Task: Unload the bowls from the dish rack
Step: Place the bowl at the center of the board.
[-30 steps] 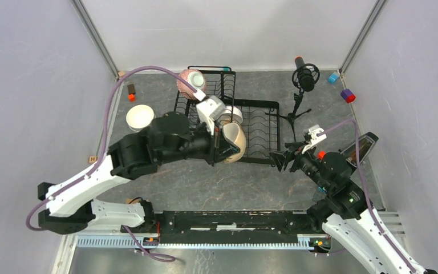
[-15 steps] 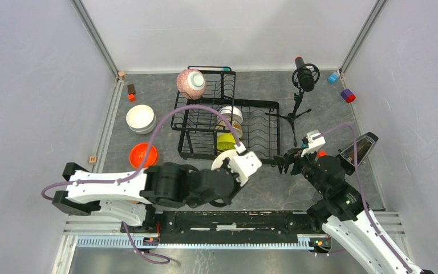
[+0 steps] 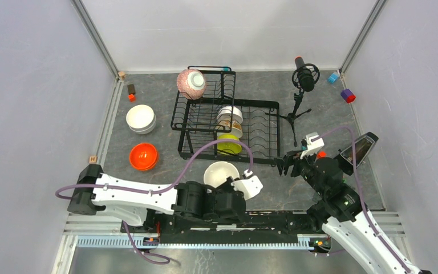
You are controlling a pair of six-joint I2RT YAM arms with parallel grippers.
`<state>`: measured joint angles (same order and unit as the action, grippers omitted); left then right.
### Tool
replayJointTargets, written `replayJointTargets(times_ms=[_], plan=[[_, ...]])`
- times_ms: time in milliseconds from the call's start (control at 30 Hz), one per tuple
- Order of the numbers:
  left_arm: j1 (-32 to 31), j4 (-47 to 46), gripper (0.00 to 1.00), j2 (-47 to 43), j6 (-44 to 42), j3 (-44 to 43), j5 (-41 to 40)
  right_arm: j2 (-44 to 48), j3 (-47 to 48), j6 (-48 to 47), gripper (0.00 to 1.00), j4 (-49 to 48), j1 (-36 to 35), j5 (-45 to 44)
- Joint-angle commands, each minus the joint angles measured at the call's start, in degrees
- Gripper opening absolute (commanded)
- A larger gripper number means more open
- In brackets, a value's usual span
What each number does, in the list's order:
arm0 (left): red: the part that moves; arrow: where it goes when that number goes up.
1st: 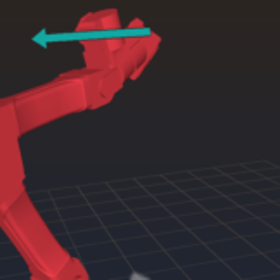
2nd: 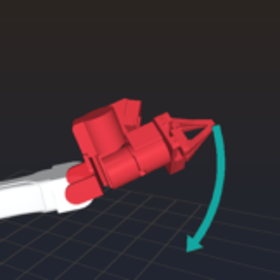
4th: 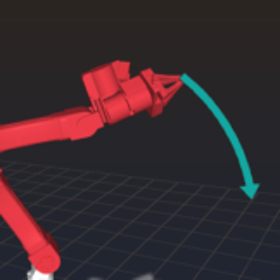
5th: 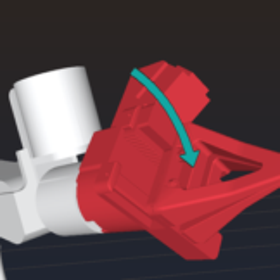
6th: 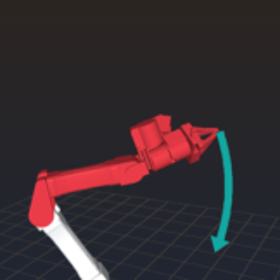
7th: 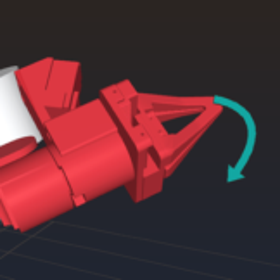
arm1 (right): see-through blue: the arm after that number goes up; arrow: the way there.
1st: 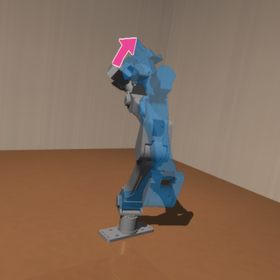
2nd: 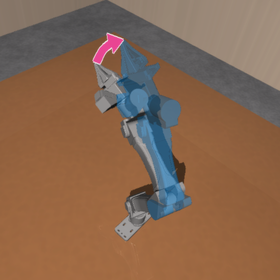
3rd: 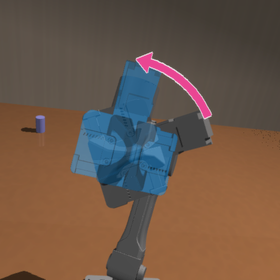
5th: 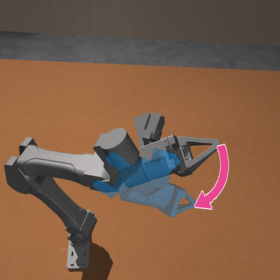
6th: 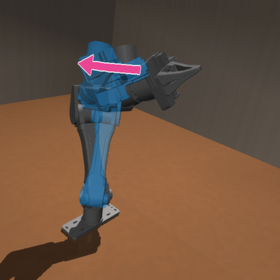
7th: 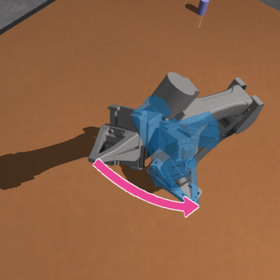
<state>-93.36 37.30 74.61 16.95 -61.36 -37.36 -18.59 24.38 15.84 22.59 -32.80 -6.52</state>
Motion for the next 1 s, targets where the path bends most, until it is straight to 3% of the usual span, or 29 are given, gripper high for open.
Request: replayJointTargets(times_ms=[0,300,600,967], plan=[[-0.5,-10.5,0.02,0.0,-4.7,3.7,-4.9,-0.7,-1.3,1.1,0.79,-1.4,0.0,2.1],[-0.5,-25.7,0.02,1.9,-8.4,14.5,-4.3,-4.0,-3.8,1.1,0.78,-4.6,0.0,11.4],[-0.6,-34.6,0.02,10.3,-7.7,16.7,-4.7,-5.5,-7.0,2.3,0.77,-7.4,0.0,15.0],[-0.6,-35.1,0.02,12.7,0.0,18.5,-5.2,-7.6,-8.2,2.2,0.77,-8.0,0.0,18.6]])
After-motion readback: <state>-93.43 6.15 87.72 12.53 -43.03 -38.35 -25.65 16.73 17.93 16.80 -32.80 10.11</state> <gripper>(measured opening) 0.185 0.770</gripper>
